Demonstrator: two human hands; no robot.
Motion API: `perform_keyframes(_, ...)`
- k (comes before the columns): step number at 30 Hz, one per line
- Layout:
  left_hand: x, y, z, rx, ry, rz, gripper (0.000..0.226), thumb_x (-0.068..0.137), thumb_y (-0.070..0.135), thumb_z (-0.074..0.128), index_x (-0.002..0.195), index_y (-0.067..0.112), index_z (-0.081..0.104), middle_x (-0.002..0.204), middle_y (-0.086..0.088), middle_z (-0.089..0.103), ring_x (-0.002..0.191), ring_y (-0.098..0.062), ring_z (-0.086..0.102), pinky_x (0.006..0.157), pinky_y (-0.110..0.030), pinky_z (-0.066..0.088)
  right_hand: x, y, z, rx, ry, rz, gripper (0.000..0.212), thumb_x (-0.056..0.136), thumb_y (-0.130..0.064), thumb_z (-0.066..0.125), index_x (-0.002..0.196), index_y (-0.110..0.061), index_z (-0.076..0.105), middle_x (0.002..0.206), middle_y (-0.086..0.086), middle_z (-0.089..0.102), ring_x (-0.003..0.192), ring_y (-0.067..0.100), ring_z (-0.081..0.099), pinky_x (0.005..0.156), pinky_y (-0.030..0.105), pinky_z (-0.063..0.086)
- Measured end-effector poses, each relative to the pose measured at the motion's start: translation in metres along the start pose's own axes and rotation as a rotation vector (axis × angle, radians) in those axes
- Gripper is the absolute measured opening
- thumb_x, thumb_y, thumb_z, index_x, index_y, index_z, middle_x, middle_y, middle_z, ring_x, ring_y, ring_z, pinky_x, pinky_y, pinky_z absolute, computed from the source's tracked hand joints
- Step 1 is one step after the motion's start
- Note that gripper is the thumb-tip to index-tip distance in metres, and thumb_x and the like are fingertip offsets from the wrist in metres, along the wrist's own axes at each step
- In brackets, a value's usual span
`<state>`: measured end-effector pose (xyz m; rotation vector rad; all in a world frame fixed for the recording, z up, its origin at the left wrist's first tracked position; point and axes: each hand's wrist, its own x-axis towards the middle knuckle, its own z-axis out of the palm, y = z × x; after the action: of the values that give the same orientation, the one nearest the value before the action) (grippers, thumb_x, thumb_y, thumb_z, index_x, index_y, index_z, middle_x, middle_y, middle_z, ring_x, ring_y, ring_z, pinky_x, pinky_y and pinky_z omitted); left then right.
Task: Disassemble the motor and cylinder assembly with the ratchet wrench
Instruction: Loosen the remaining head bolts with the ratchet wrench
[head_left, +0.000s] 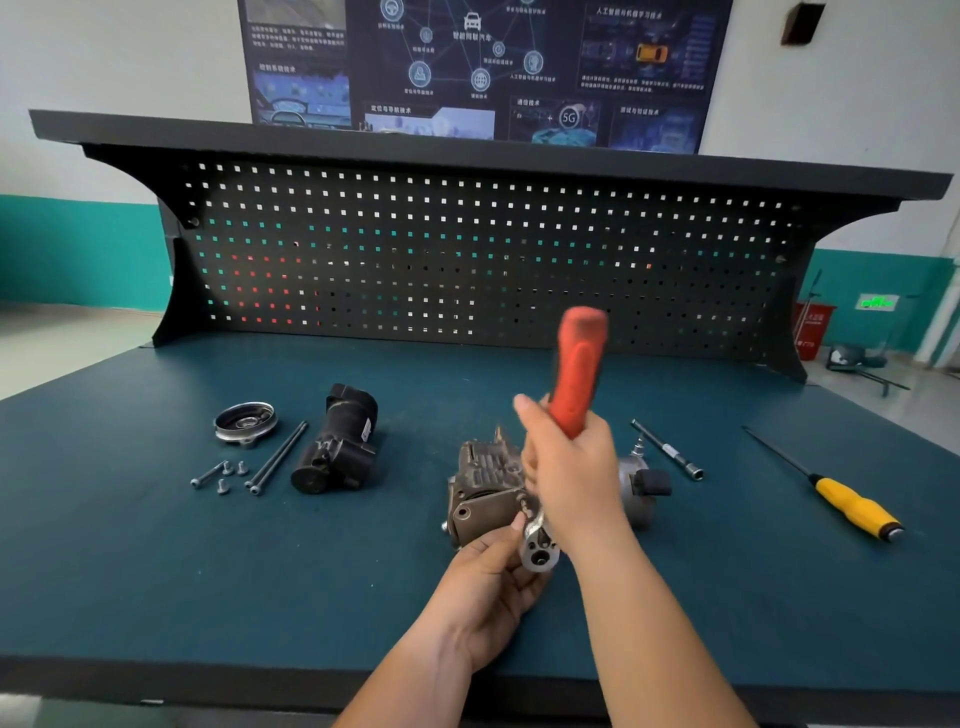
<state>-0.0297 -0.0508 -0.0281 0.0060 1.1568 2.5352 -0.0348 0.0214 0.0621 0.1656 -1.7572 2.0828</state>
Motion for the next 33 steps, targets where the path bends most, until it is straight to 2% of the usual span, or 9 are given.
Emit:
perform_keyframes(2, -0.001, 0.001, 0.001, -0.01, 0.002, -0.003, 0.021, 0.074, 0.024, 0.062, 0.064, 0.014, 0.077, 0.075, -0.005, 0.073, 0.063, -0.011, 0.069, 0.059, -0.021, 0.055, -0.001, 0.0, -0.008, 0.179, 0.08, 0.048, 0.036, 0.09, -0.014, 0.061, 0.062, -0.02, 0.04, 0.04, -0.01, 0.033, 0.032, 0.005, 0.028, 0.034, 0.017, 0.024)
perform_keyframes(6, -0.001, 0.001, 0.003, -0.005, 0.033, 0.002, 0.02, 0.07, 0.026, 0.063, 0.059, 0.014, 0.075, 0.072, -0.004, 0.072, 0.059, -0.009, 0.067, 0.056, -0.02, 0.053, -0.001, 0.005, -0.025, 0.498, 0.286, 0.092, 0.041, 0.094, -0.013, 0.053, 0.062, -0.021, 0.03, 0.04, -0.012, 0.025, 0.031, 0.003, 0.021, 0.032, 0.013, 0.017)
perform_keyframes(10, -0.002, 0.0, 0.004, 0.004, 0.043, -0.016, 0.017, 0.068, 0.026, 0.064, 0.062, 0.012, 0.073, 0.072, -0.006, 0.072, 0.059, -0.01, 0.067, 0.055, -0.02, 0.053, -0.003, 0.017, -0.043, 0.713, 0.45, 0.246, 0.041, 0.097, -0.023, 0.047, 0.063, -0.022, 0.025, 0.041, -0.011, 0.018, 0.032, 0.005, 0.017, 0.031, 0.017, 0.017)
perform_keyframes(13, -0.001, 0.0, 0.004, 0.001, 0.051, -0.019, 0.017, 0.068, 0.025, 0.065, 0.061, 0.012, 0.074, 0.073, -0.006, 0.073, 0.059, -0.011, 0.068, 0.056, -0.02, 0.053, -0.005, 0.021, -0.047, 0.789, 0.487, 0.293, 0.039, 0.097, -0.024, 0.046, 0.064, -0.021, 0.027, 0.041, -0.011, 0.018, 0.031, 0.005, 0.017, 0.031, 0.016, 0.018)
perform_keyframes(21, -0.001, 0.001, 0.003, -0.005, 0.04, -0.027, 0.018, 0.069, 0.027, 0.064, 0.059, 0.017, 0.076, 0.074, -0.004, 0.073, 0.061, -0.011, 0.068, 0.068, -0.025, 0.049, 0.005, 0.002, -0.025, 0.394, 0.247, 0.106, 0.039, 0.094, -0.012, 0.052, 0.062, -0.02, 0.031, 0.038, -0.011, 0.026, 0.03, 0.003, 0.022, 0.031, 0.014, 0.018)
perform_keyframes(24, -0.001, 0.001, 0.003, -0.007, 0.028, -0.043, 0.017, 0.072, 0.026, 0.065, 0.067, 0.015, 0.076, 0.078, -0.005, 0.074, 0.064, -0.012, 0.069, 0.069, -0.027, 0.05, 0.006, -0.002, -0.012, 0.134, 0.094, 0.057, 0.036, 0.091, -0.015, 0.059, 0.062, -0.02, 0.039, 0.038, -0.011, 0.033, 0.031, 0.004, 0.029, 0.033, 0.016, 0.024)
perform_keyframes(28, 0.001, 0.0, 0.001, 0.0, 0.017, -0.03, 0.013, 0.09, 0.015, 0.056, 0.086, 0.009, 0.067, 0.077, -0.009, 0.072, 0.067, -0.017, 0.067, 0.075, -0.032, 0.05, 0.005, -0.004, 0.012, -0.296, -0.126, -0.096, 0.039, 0.087, -0.023, 0.065, 0.056, -0.02, 0.041, 0.037, -0.011, 0.036, 0.036, 0.003, 0.031, 0.04, 0.018, 0.028)
perform_keyframes(30, 0.0, 0.001, 0.0, 0.025, 0.005, -0.025, 0.011, 0.092, 0.006, 0.051, 0.09, 0.004, 0.062, 0.077, -0.011, 0.065, 0.068, -0.02, 0.063, 0.07, -0.032, 0.053, 0.001, -0.001, 0.025, -0.476, -0.259, -0.157, 0.039, 0.086, -0.03, 0.065, 0.054, -0.021, 0.045, 0.037, -0.012, 0.041, 0.037, 0.003, 0.033, 0.04, 0.017, 0.027)
perform_keyframes(33, -0.001, 0.003, -0.004, 0.033, 0.01, -0.035, 0.013, 0.091, -0.003, 0.046, 0.095, 0.0, 0.057, 0.081, -0.016, 0.055, 0.07, -0.024, 0.056, 0.058, -0.031, 0.056, -0.007, 0.003, 0.037, -0.614, -0.408, -0.195, 0.035, 0.087, -0.037, 0.062, 0.054, -0.043, 0.051, 0.039, -0.017, 0.044, 0.039, 0.003, 0.038, 0.041, 0.016, 0.03)
